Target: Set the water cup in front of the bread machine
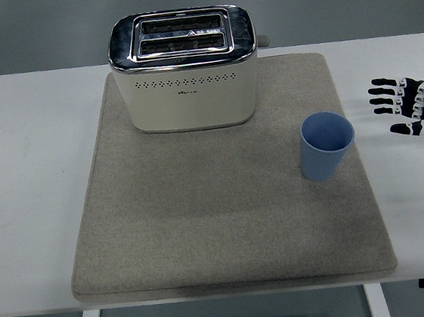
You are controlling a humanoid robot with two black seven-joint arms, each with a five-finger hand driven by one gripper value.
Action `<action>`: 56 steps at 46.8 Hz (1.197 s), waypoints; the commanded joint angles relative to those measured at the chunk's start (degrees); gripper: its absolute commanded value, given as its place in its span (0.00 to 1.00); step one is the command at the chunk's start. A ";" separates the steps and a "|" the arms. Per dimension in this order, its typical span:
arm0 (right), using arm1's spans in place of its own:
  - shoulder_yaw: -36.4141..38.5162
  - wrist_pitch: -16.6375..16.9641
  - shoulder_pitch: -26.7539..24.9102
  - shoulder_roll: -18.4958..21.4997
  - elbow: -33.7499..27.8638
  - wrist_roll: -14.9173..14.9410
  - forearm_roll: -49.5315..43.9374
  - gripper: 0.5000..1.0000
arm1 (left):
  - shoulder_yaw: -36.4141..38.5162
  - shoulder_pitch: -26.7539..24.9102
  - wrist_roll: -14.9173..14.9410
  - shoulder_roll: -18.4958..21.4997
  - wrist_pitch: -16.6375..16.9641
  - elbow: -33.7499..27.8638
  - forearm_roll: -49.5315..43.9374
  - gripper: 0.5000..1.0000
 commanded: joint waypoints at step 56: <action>1.37 -1.77 -2.81 8.73 0.27 -0.01 -3.41 0.86 | 0.00 0.02 0.00 0.00 0.00 -0.01 0.00 1.00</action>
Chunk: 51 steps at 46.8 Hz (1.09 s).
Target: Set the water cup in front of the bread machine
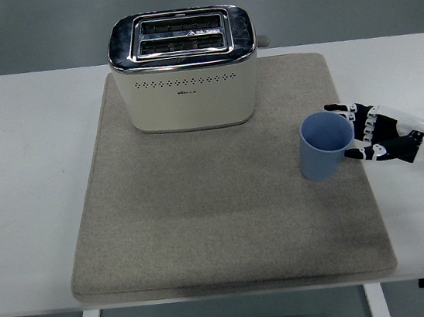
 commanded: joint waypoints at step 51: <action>-0.09 -2.98 0.53 3.74 1.23 0.00 -4.74 0.86 | 0.00 0.03 0.00 0.00 0.00 0.08 0.00 1.00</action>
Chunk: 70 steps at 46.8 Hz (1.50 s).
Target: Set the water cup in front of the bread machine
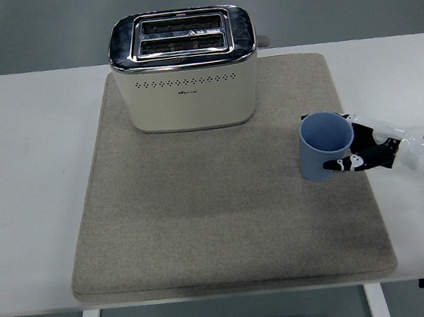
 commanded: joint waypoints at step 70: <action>0.26 -5.30 7.16 9.80 1.39 0.00 -2.37 0.35 | 0.00 0.05 0.00 0.00 0.00 0.00 0.00 1.00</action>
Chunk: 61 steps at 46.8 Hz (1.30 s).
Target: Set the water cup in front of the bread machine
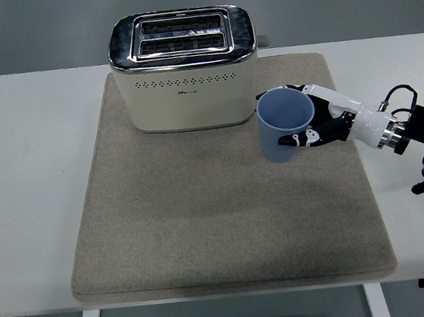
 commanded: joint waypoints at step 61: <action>-1.22 -12.58 2.47 23.10 -4.68 -3.17 -3.86 0.48 | 0.00 0.04 0.00 0.00 0.00 0.00 0.00 1.00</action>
